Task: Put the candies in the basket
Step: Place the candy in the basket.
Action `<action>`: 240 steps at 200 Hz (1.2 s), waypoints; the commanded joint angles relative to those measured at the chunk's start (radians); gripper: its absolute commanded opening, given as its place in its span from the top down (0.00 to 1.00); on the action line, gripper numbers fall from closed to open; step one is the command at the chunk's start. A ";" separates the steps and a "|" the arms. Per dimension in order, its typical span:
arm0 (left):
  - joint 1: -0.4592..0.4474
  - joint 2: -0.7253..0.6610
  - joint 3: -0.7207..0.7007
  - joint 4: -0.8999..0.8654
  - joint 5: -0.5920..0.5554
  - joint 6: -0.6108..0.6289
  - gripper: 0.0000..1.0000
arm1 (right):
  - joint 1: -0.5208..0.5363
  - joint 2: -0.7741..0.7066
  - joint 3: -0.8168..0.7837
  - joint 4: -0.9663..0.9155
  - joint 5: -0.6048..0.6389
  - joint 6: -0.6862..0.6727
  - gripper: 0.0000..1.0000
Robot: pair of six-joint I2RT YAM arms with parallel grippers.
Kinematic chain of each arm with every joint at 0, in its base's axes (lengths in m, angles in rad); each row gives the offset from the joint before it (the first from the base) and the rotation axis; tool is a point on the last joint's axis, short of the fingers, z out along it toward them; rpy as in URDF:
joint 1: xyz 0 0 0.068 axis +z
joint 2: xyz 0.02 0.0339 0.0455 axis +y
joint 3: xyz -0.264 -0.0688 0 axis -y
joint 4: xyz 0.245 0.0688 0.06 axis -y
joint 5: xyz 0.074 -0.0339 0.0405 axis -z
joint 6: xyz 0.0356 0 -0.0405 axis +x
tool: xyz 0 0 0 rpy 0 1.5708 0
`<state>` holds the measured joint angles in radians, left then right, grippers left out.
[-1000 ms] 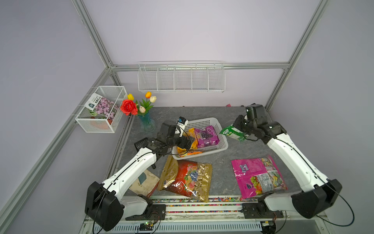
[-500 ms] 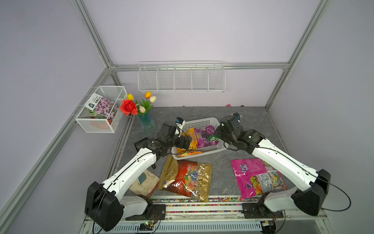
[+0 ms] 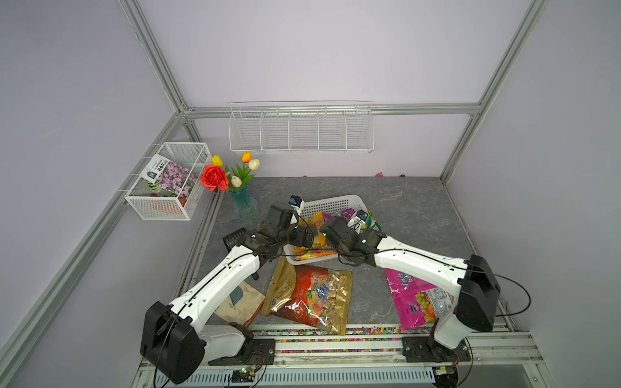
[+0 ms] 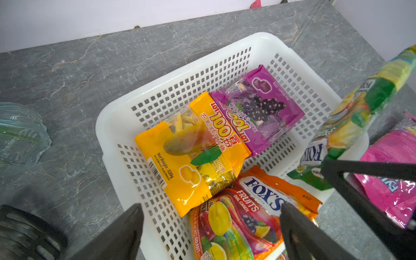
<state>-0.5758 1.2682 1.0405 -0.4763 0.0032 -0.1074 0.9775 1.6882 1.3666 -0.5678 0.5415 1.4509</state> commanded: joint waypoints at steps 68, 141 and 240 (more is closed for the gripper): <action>0.005 -0.002 0.004 -0.050 -0.005 0.021 0.04 | 0.040 0.025 0.055 0.082 0.169 0.101 1.00; 0.005 -0.030 -0.013 -0.039 -0.032 0.013 0.05 | 0.017 0.065 -0.009 0.384 0.084 -0.040 1.00; 0.009 0.018 -0.006 -0.012 0.036 0.007 0.06 | 0.017 0.003 -0.196 0.565 -0.189 -0.284 0.66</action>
<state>-0.5758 1.2572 1.0374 -0.5102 0.0113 -0.0933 0.9951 1.7081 1.2152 -0.1585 0.5385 1.3659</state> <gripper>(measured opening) 0.943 0.174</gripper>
